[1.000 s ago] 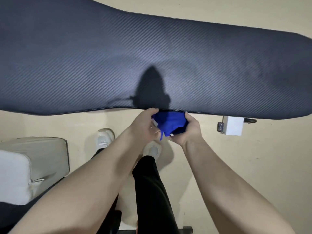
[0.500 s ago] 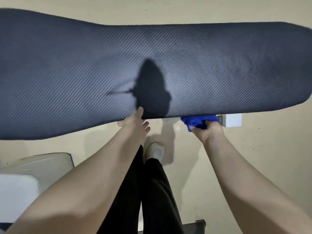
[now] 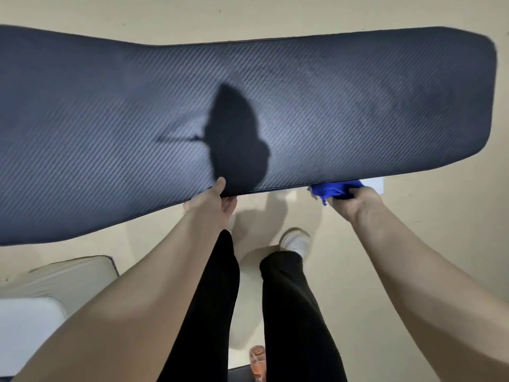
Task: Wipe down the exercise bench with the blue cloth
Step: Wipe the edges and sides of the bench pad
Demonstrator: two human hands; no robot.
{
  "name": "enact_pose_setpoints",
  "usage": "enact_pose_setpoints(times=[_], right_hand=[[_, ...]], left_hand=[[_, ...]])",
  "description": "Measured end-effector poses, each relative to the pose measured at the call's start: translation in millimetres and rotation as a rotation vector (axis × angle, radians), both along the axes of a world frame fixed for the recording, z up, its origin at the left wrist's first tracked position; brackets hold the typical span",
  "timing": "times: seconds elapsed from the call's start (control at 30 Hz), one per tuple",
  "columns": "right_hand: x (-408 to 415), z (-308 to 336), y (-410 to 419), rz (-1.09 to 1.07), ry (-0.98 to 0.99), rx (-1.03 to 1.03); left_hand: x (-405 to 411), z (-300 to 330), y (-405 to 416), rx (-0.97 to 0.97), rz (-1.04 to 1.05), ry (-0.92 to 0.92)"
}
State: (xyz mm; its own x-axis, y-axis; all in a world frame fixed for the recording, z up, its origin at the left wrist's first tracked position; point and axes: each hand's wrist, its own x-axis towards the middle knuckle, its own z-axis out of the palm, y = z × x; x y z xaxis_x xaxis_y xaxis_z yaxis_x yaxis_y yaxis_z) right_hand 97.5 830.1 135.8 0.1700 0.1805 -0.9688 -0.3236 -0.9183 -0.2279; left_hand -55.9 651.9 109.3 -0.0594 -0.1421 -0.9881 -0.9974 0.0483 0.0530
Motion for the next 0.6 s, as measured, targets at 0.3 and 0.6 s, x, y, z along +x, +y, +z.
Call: enact_pose_setpoints(times=[0.3,0.6], right_hand=[[-8,-26,-33,0.341,0.069,-0.144],[103,-24,97,0.117,0.015,0.032]], left_hand=[[25,3,33,-0.181,0.107,0.101],[154,19,149,0.062,0.035,0.017]])
